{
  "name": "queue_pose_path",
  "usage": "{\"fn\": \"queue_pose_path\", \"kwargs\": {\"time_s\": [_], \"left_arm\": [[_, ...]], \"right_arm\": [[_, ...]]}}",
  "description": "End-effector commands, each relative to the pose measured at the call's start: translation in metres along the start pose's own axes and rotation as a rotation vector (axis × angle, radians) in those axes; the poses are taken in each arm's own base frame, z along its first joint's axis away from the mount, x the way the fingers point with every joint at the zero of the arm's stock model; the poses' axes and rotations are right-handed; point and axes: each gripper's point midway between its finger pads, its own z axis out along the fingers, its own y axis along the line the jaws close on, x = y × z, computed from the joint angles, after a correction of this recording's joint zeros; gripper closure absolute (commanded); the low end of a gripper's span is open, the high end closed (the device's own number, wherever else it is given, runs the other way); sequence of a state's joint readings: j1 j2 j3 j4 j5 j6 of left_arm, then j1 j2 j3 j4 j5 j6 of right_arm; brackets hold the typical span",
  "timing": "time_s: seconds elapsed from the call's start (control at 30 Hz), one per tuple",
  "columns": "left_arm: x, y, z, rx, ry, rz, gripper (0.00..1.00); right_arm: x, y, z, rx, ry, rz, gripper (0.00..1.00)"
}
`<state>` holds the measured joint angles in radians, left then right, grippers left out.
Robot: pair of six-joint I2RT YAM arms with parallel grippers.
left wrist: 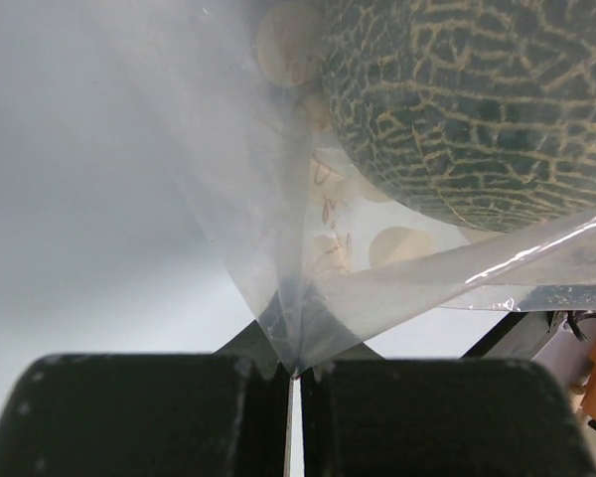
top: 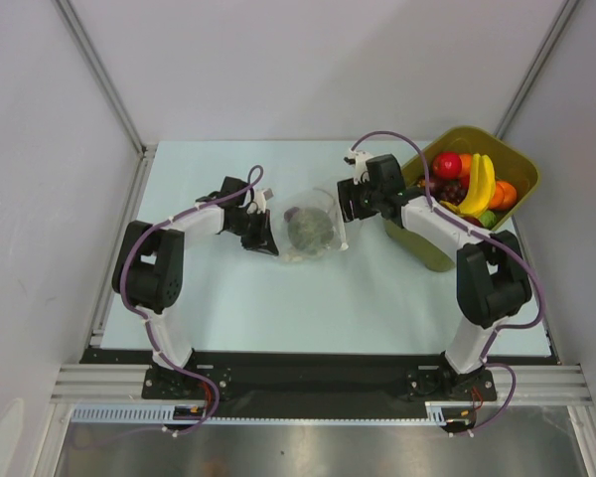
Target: Open the zip-top bag and remove the fake food
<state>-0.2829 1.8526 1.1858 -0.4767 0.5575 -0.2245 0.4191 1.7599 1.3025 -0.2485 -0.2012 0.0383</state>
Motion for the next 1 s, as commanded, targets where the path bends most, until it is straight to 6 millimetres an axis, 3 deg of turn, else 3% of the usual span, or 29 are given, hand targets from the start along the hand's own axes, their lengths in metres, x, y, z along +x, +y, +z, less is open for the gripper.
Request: {"fn": "queue_pose_path", "kwargs": {"time_s": [0.0,0.33,0.73,0.97], "left_arm": [[-0.013,-0.005,-0.008,0.018,-0.028,0.041,1.0],[-0.013,-0.005,-0.01,0.019,-0.031,0.039,1.0],[-0.009,-0.003,-0.009,0.02,-0.025,0.037,1.0],[-0.01,-0.003,-0.008,0.022,-0.024,0.034,1.0]], "right_arm": [[-0.01,-0.001,0.008,-0.023,-0.045,-0.028,0.37],[0.001,-0.01,0.023,-0.001,-0.006,-0.029,0.37],[-0.007,-0.028,0.021,0.095,-0.032,-0.071,0.33],[0.007,-0.013,0.031,0.027,0.034,-0.08,0.34]]}}
